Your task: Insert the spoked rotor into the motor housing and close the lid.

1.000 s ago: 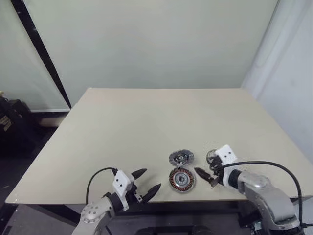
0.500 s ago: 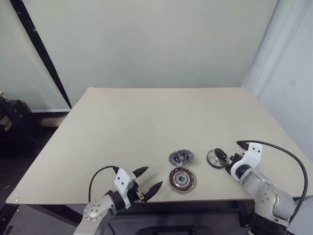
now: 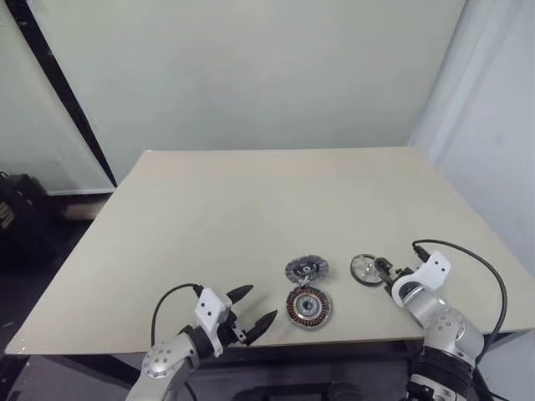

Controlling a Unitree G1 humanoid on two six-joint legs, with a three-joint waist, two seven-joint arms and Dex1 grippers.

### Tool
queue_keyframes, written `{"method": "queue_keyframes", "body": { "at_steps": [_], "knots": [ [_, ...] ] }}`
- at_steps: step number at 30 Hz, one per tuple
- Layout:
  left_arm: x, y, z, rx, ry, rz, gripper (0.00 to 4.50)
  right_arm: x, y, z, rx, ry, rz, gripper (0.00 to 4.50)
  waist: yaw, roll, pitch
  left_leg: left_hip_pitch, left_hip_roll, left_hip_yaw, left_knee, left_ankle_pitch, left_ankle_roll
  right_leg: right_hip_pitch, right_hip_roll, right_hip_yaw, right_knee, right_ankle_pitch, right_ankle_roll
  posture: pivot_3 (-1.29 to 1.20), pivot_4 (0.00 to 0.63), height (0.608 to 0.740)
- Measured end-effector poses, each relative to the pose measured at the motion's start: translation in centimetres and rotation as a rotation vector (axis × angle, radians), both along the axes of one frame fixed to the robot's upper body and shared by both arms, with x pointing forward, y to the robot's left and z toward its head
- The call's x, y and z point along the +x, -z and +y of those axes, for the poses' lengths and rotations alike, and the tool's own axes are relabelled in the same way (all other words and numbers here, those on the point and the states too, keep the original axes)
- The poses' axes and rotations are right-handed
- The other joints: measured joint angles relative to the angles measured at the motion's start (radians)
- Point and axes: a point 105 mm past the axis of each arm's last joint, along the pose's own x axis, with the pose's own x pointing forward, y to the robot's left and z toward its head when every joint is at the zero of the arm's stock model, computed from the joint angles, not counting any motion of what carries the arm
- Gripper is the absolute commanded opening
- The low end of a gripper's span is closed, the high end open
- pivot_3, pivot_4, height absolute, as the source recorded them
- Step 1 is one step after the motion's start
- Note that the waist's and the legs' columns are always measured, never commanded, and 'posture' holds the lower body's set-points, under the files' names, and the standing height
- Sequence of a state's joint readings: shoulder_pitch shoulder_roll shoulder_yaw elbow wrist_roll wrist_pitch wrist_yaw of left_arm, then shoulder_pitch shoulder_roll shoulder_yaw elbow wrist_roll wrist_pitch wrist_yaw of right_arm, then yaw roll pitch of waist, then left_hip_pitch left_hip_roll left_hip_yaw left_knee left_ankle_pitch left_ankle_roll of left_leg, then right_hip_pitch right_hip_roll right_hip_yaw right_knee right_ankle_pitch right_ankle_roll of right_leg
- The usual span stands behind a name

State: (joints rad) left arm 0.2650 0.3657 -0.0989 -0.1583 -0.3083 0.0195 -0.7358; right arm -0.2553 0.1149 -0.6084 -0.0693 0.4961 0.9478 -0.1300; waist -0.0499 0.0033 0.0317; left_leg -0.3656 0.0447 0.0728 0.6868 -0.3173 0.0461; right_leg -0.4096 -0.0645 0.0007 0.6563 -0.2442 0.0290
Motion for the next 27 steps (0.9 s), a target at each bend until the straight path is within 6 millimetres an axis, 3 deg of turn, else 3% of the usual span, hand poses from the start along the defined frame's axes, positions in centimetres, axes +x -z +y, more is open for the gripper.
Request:
{"method": "queue_keyframes", "body": {
  "at_steps": [12, 24, 27],
  "knots": [
    [0.0, 0.0, 0.0, 0.002, -0.006, 0.000, 4.50, 0.4, -0.1, 1.3, 0.160, -0.010, -0.025, 4.47, 0.000, 0.000, 0.000, 0.001, 0.000, 0.001, -0.002, 0.000, 0.000, 0.000, 0.000, 0.001, 0.000, 0.000, 0.000, 0.00, 0.000, 0.740],
    [0.0, 0.0, 0.1, 0.002, -0.005, 0.000, 4.50, 0.2, 0.3, 1.2, 0.192, 0.034, 0.002, 0.51, 0.000, 0.000, 0.000, 0.001, 0.000, 0.001, -0.002, 0.000, 0.000, 0.000, 0.000, 0.002, 0.000, 0.000, 0.000, 0.00, 0.000, 0.740],
    [0.0, 0.0, 0.1, 0.002, -0.005, 0.000, 4.50, 0.1, 0.3, 1.2, 0.198, 0.041, 0.003, 0.43, 0.000, 0.000, 0.000, 0.001, 0.000, 0.001, -0.002, 0.000, 0.000, 0.000, 0.000, 0.002, 0.000, 0.000, 0.000, 0.00, 0.000, 0.740]
  ]
}}
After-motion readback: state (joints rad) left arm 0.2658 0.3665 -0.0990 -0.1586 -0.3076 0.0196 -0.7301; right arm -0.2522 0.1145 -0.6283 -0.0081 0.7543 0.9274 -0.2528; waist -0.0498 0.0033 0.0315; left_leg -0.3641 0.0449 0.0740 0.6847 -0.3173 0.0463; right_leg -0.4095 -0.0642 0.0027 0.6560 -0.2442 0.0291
